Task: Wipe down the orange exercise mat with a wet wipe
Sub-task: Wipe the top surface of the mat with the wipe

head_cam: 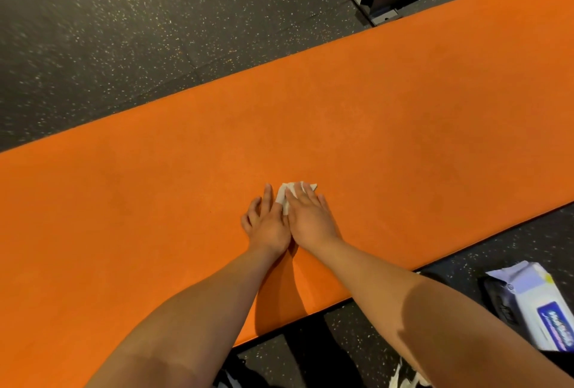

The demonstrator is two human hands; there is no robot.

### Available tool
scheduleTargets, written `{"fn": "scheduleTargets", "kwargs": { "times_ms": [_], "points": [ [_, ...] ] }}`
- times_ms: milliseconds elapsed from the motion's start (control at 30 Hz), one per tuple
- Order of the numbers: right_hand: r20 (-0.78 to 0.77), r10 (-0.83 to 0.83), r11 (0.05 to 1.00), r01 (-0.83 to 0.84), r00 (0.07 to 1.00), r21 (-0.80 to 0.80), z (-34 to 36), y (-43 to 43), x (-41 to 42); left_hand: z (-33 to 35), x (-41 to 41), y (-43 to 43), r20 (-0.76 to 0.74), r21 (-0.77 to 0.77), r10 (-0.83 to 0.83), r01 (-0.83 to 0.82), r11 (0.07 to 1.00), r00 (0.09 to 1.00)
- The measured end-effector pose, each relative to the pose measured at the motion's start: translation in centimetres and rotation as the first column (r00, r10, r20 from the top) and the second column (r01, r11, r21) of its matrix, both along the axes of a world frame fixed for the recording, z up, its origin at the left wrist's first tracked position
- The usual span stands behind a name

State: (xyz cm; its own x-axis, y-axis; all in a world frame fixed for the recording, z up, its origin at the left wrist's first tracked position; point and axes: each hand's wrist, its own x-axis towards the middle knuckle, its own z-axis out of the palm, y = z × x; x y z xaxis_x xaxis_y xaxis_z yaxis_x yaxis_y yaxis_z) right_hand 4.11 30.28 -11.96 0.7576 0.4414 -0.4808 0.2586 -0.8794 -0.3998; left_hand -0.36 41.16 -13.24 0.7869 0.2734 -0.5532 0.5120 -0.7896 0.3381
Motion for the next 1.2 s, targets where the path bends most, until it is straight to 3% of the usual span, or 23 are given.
{"fn": "scheduleTargets", "kwargs": {
  "times_ms": [67,200,400,467,600,733,800,933,1133,1200],
  "points": [
    [0.045,0.030,0.999,-0.028,0.999,-0.044,-0.4,-1.3,0.8,0.2,0.1,0.1,0.001,0.000,0.013,-0.013,1.000,1.000],
    [0.044,-0.186,0.977,0.189,0.982,-0.098,-0.1,-0.6,1.5,0.7,0.4,0.0,-0.013,-0.013,0.021,-0.021,1.000,1.000],
    [0.017,0.050,0.999,-0.050,0.999,-0.001,-0.3,-0.6,0.4,0.7,0.0,0.6,-0.006,-0.018,0.003,-0.003,1.000,1.000],
    [0.048,0.038,0.998,-0.035,0.998,-0.057,-0.6,-1.5,1.4,0.9,0.2,0.6,-0.009,-0.020,0.004,-0.004,1.000,1.000],
    [0.026,-0.143,0.985,0.145,0.989,-0.092,-0.1,-0.3,1.4,1.1,0.5,0.1,-0.018,-0.026,0.023,-0.024,0.999,1.000],
    [0.016,0.061,0.998,-0.060,0.998,-0.022,-0.2,-0.1,0.1,0.8,0.2,0.3,-0.011,-0.020,0.019,-0.019,1.000,1.000],
    [0.058,0.090,0.995,-0.087,0.994,-0.052,-0.7,-1.2,1.1,0.8,0.3,0.5,-0.023,-0.014,0.013,-0.013,1.000,1.000],
    [0.045,-0.135,0.985,0.139,0.990,-0.100,-0.7,-1.0,1.9,1.3,0.9,-0.2,-0.043,-0.023,0.042,-0.043,0.999,0.998],
    [0.008,0.106,0.994,-0.106,0.994,-0.019,-1.0,-1.2,1.0,1.4,0.8,-0.4,-0.077,-0.054,0.049,-0.054,0.997,0.996],
    [0.039,0.106,0.993,-0.104,0.994,-0.055,-1.2,-2.6,2.1,1.6,0.7,-0.3,-0.079,-0.045,0.037,-0.040,0.998,0.996]
  ]
}}
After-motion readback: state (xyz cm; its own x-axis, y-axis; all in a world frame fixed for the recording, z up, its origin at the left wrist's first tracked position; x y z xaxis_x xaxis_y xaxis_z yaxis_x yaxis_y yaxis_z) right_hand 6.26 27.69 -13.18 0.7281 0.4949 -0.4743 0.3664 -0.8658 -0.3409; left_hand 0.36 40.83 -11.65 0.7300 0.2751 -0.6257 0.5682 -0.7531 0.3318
